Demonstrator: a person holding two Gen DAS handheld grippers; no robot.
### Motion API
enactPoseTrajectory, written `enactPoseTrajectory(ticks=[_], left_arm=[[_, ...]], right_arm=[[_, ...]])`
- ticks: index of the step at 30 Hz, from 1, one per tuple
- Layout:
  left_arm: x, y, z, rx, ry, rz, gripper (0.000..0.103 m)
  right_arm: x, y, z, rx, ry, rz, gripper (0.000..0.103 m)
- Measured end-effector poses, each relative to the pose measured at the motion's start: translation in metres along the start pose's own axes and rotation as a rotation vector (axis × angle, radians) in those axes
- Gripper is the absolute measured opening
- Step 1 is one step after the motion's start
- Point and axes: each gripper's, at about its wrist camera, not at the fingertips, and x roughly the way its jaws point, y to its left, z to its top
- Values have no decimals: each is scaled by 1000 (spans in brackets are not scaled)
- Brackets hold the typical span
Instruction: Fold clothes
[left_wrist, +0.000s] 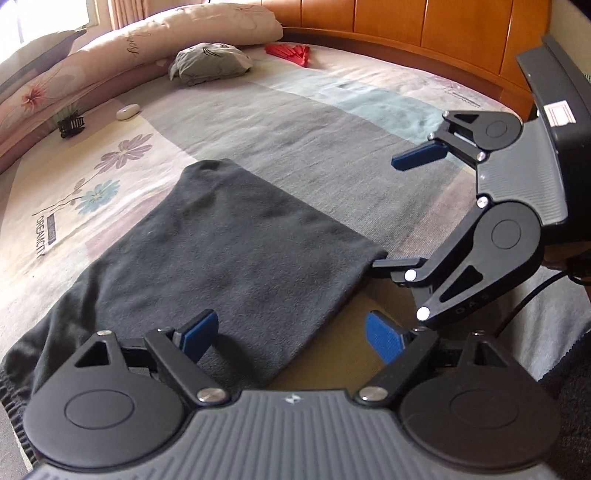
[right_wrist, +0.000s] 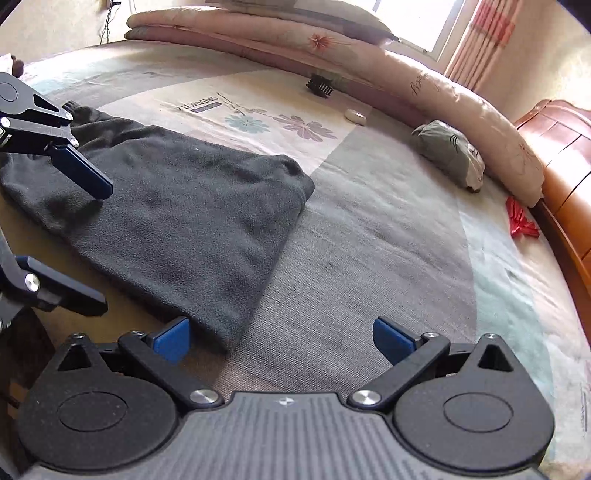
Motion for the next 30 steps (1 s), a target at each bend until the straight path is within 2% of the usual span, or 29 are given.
enactPoseTrajectory(ticks=[3, 9, 17, 20, 26, 28, 30], left_arm=[[9, -6, 1, 35, 16, 47, 87], [17, 2, 8, 25, 25, 110, 87], [6, 22, 19, -44, -15, 104, 87], [5, 25, 20, -66, -17, 88, 87], [-6, 30, 19, -90, -41, 66, 87], [-15, 35, 16, -102, -60, 80, 87], [-22, 45, 12, -121, -73, 88, 88]], right_arm=[[-1, -8, -2, 36, -15, 12, 103], [-4, -19, -8, 92, -24, 33, 103], [-11, -5, -7, 10, -70, 86, 103], [-4, 10, -2, -65, -80, 64, 103], [8, 26, 3, -176, -107, -54, 103], [6, 20, -3, -177, -110, -85, 103], [2, 8, -8, -125, -98, -73, 103]])
